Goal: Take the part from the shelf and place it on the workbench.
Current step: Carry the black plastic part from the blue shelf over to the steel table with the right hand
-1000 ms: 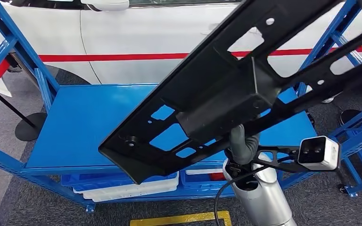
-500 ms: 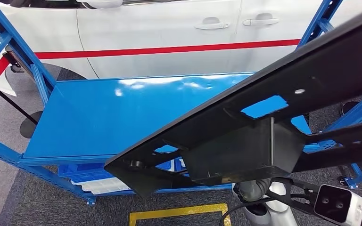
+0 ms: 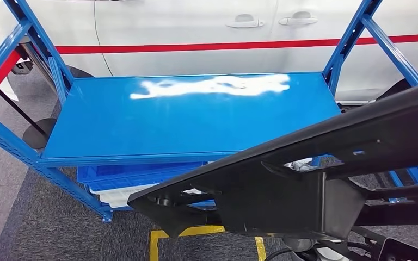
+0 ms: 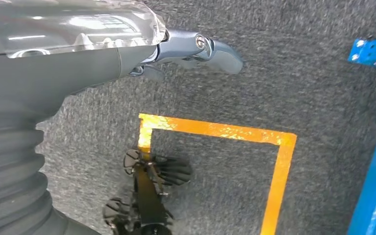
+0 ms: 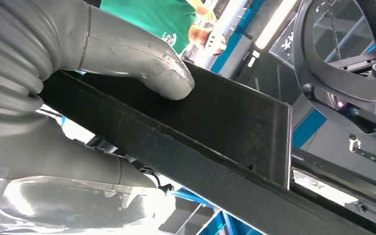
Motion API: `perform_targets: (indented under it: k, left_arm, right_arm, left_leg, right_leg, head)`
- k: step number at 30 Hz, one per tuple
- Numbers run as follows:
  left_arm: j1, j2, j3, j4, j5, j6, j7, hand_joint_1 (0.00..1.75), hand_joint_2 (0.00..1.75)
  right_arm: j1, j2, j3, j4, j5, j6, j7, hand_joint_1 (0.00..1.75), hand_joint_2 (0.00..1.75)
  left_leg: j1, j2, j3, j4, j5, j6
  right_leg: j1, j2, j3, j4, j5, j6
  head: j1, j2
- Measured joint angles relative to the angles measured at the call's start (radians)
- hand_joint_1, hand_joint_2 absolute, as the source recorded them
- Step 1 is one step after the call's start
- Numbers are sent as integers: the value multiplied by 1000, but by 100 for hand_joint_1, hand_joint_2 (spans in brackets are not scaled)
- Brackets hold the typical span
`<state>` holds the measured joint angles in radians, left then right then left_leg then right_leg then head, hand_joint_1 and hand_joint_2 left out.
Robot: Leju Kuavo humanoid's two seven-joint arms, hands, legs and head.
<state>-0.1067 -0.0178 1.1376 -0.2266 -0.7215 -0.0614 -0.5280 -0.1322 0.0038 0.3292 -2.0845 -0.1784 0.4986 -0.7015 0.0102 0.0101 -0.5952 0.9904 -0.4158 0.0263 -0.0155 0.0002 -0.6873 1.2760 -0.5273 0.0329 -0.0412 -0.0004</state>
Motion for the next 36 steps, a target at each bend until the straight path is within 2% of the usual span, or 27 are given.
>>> perform_targets:
  k: [1,3,4,5,7,8,9,11,12,13,14,15,16,18,19,20,22,23,24,25,27,28,29,30,32,34,36]
  left_arm:
    - [-2,0,-2,0,0,0,0,0,175]
    - [-4,-1,-3,0,4,0,0,0,175]
    - [-3,-1,-3,0,8,1,1,0,175]
    - [-2,-1,-3,0,12,2,1,0,175]
    - [3,-1,-2,0,21,4,1,0,175]
    - [7,-2,0,0,26,6,1,0,175]
    - [10,-2,2,0,29,7,1,0,175]
    - [14,-4,6,0,34,9,3,0,175]
    - [14,-4,8,0,36,10,6,0,175]
    - [14,-5,9,0,39,11,10,0,175]
    - [15,-5,9,0,41,11,14,0,175]
    - [15,-6,10,0,42,11,18,0,175]
    - [14,-6,10,0,42,12,22,0,175]
    - [13,-7,11,0,44,15,28,0,175]
    - [12,-8,12,0,45,17,31,0,175]
    - [12,-10,13,0,46,19,33,0,175]
    - [13,-15,16,0,47,21,36,0,175]
    - [13,-19,16,0,48,21,37,0,175]
    - [12,-22,17,0,48,21,37,0,175]
    - [11,-25,17,0,49,21,37,0,175]
    - [10,-30,17,0,49,21,37,0,175]
    - [10,-32,17,0,48,22,37,0,175]
    - [11,-34,17,0,47,25,37,0,175]
    - [11,-36,17,0,45,28,37,0,175]
    - [11,-41,17,0,42,38,36,0,175]
    - [12,-44,17,0,42,43,37,0,175]
    - [12,-45,18,0,43,45,45,0,175]
  right_arm:
    - [1,0,0,-2,0,2,0,175,175]
    - [3,1,0,-8,-2,9,0,175,175]
    - [7,1,-1,-11,-3,15,0,175,175]
    - [11,3,-2,-12,-5,23,0,175,175]
    - [23,10,-8,-12,-7,43,0,175,175]
    - [26,16,-12,-11,-8,51,0,175,175]
    - [29,23,-15,-9,-9,57,0,175,175]
    - [29,34,-21,-3,-13,61,1,175,175]
    - [28,37,-23,1,-15,60,1,175,175]
    - [28,39,-24,7,-18,58,1,175,175]
    - [27,40,-25,12,-21,55,1,175,175]
    - [26,40,-25,17,-23,53,1,175,175]
    - [25,40,-26,22,-27,52,2,175,175]
    - [23,40,-27,29,-35,51,2,175,175]
    - [21,40,-28,32,-39,52,2,175,175]
    - [18,40,-28,35,-43,53,2,175,175]
    - [12,40,-29,43,-51,55,2,175,175]
    - [8,39,-30,47,-55,57,2,175,175]
    - [4,38,-31,51,-58,58,2,175,175]
    - [1,37,-32,56,-60,58,2,175,175]
    - [-3,34,-34,67,-64,62,2,175,175]
    - [-4,32,-35,73,-68,64,2,175,175]
    - [-4,30,-36,80,-70,67,2,175,175]
    - [-6,29,-36,85,-73,69,2,175,175]
    - [-11,27,-36,94,-75,72,2,175,175]
    - [-19,27,-36,101,-78,75,2,175,175]
    - [-28,26,-36,108,-83,76,1,175,175]
  left_leg:
    - [0,0,-14,5,8,-3]
    - [-2,0,-34,14,21,-13]
    - [-2,-1,-39,16,28,-18]
    - [-3,-1,-42,15,36,-25]
    - [0,-1,-47,14,44,-37]
    - [1,-2,-54,26,27,-43]
    - [2,-3,-65,56,-6,-47]
    - [4,-3,-100,178,-104,-55]
    - [4,-3,-115,245,-139,-58]
    - [4,-3,-120,293,-153,-60]
    - [4,-3,-110,308,-145,-60]
    - [4,-3,-82,284,-121,-58]
    - [4,-4,-36,228,-95,-54]
    - [0,-5,66,78,-77,-43]
    - [-3,-5,99,24,-80,-38]
    - [-7,-5,114,-6,-85,-33]
    - [-7,-4,109,-19,-73,-24]
    - [-5,-2,103,-22,-64,-16]
    - [-3,0,94,-25,-52,-7]
    - [-1,1,83,-27,-41,-1]
    - [-1,2,55,-24,-21,4]
    - [-1,2,40,-22,-11,3]
    - [-1,2,25,-18,-2,1]
    - [-1,2,10,-13,5,-1]
    - [0,1,-19,-1,17,-8]
    - [-2,0,-37,11,27,-19]
    - [-3,0,-42,13,40,-32]
  right_leg:
    - [-1,0,53,-58,22,-1]
    - [2,0,159,-202,23,-9]
    - [5,1,189,-250,13,-15]
    - [9,1,201,-275,5,-20]
    - [9,-1,192,-285,18,-35]
    - [8,-4,186,-287,26,-45]
    - [6,-6,178,-290,35,-54]
    - [7,-9,157,-289,53,-64]
    - [9,-10,144,-287,62,-66]
    - [10,-11,131,-285,71,-66]
    - [12,-11,118,-283,80,-65]
    - [13,-12,106,-281,87,-64]
    - [13,-12,95,-278,94,-62]
    - [16,-12,79,-274,107,-55]
    - [17,-13,75,-273,115,-50]
    - [17,-14,71,-274,123,-44]
    - [14,-14,66,-275,133,-32]
    - [13,-12,60,-268,122,-27]
    - [12,-9,49,-244,94,-22]
    - [11,-7,32,-198,49,-17]
    - [8,-4,-6,-65,-41,-10]
    - [6,-4,-17,-9,-60,-7]
    - [4,-4,-13,18,-55,-4]
    - [2,-4,8,9,-30,-2]
    - [-2,-4,97,-103,17,-4]
    - [1,-3,184,-236,12,-12]
    - [8,-1,206,-283,-2,-24]
  head:
    - [0,0]
    - [0,0]
    - [0,0]
    - [0,0]
    - [0,0]
    - [0,0]
    - [0,0]
    - [0,0]
    - [0,0]
    - [0,0]
    - [0,0]
    - [0,0]
    - [0,0]
    - [0,0]
    - [0,0]
    - [0,0]
    - [0,0]
    - [0,0]
    - [0,0]
    - [0,0]
    - [0,0]
    - [0,0]
    - [0,0]
    - [0,0]
    - [0,0]
    - [0,0]
    - [0,0]
